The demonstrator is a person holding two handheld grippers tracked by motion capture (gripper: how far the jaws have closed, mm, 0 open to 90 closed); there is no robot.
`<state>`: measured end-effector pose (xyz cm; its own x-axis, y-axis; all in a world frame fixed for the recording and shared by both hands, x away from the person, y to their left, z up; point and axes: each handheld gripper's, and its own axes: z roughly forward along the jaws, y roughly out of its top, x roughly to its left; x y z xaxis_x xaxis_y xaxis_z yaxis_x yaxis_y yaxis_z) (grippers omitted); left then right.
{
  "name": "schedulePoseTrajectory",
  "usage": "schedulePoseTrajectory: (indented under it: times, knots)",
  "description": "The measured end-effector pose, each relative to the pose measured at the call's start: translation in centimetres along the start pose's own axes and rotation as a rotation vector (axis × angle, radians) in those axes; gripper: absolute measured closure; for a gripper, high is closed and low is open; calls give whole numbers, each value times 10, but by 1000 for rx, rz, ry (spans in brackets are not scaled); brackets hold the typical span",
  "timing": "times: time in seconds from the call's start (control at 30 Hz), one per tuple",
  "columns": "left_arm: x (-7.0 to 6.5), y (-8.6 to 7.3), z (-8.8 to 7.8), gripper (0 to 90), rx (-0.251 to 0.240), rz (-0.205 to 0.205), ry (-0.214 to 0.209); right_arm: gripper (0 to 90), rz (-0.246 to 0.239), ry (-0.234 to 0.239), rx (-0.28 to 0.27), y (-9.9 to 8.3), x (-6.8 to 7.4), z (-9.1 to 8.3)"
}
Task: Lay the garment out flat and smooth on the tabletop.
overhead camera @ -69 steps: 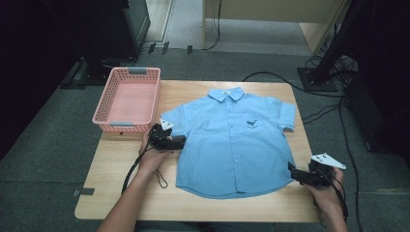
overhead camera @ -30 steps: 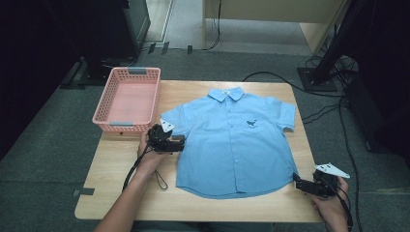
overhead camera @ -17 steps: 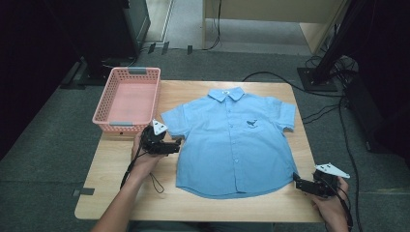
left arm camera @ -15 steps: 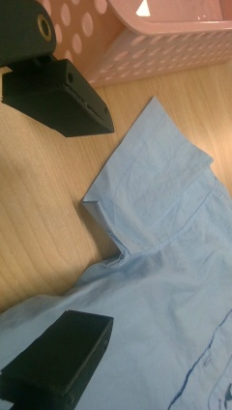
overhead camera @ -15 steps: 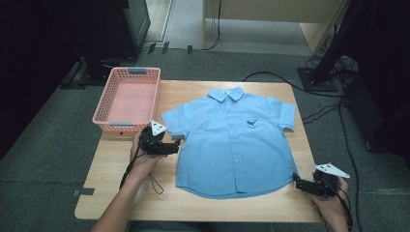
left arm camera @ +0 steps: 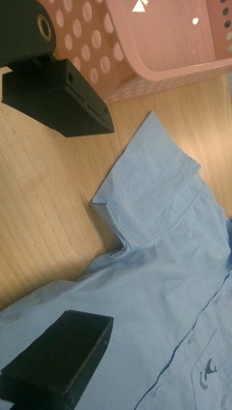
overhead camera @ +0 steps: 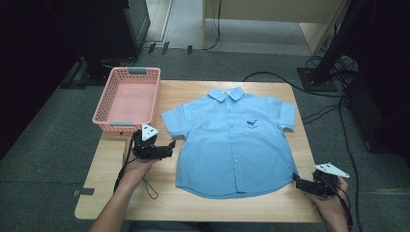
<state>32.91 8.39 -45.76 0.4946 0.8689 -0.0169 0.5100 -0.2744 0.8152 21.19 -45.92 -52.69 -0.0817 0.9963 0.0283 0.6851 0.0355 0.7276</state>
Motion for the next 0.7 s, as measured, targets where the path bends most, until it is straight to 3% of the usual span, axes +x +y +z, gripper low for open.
schedulePoseTrajectory:
  times: [0.7]
  knots:
    - [16, -23, -25, 98, -6, -36, 10, 70, -1, 2, 1, 0, 0, 0]
